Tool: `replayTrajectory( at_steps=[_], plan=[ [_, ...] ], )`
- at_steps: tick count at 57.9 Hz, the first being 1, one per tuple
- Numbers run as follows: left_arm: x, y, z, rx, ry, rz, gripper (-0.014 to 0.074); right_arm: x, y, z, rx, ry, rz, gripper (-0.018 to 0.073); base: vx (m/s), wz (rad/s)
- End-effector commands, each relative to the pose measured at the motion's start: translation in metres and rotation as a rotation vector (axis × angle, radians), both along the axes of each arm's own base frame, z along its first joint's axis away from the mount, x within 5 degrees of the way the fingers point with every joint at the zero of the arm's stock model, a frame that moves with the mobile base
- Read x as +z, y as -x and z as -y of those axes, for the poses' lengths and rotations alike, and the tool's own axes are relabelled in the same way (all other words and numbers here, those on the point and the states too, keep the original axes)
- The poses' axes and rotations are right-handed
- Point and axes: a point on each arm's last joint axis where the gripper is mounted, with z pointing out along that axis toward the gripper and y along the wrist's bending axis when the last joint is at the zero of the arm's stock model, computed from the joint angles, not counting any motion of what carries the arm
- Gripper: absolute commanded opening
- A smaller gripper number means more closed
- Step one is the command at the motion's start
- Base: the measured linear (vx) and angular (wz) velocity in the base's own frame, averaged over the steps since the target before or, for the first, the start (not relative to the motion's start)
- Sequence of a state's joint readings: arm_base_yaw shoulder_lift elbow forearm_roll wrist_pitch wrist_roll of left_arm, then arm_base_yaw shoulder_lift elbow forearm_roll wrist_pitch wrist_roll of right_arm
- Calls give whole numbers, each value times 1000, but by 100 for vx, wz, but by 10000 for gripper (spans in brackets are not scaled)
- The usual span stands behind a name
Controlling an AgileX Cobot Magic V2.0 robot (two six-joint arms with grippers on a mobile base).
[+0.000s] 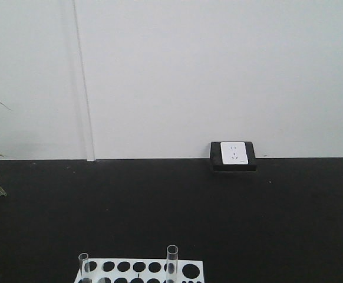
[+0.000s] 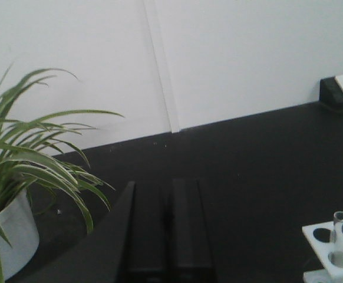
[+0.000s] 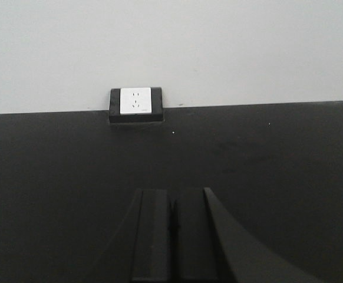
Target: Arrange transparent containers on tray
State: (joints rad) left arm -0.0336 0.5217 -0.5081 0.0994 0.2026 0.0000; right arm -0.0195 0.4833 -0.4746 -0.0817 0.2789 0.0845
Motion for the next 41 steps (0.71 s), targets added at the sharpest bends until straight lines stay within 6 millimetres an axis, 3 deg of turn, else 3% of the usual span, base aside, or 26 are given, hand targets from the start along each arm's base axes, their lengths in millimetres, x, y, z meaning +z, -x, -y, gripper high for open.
replayTrajectory(
  at_steps=[1, 10, 16, 26, 41],
  plan=[
    [11, -12, 1, -3, 13, 54, 246, 17, -4, -1, 8, 12, 96, 214, 0, 0],
    [-1, -34, 2, -5, 43, -17, 444, 14, -6, -1, 7, 4, 70, 398, 0, 0],
    [-10, -46, 4, -12, 107, 32, 524, 13, -7, 0, 7, 3, 59, 505, 0, 0],
    [-36, -63, 17, -78, 113, -28, 553, 10, -11, 0, 7, 3, 35, 594, 0, 0],
    [-77, -71, 48, -230, 98, -129, 553, 7, -17, 0, 7, 4, 6, 592, 0, 0]
  ],
)
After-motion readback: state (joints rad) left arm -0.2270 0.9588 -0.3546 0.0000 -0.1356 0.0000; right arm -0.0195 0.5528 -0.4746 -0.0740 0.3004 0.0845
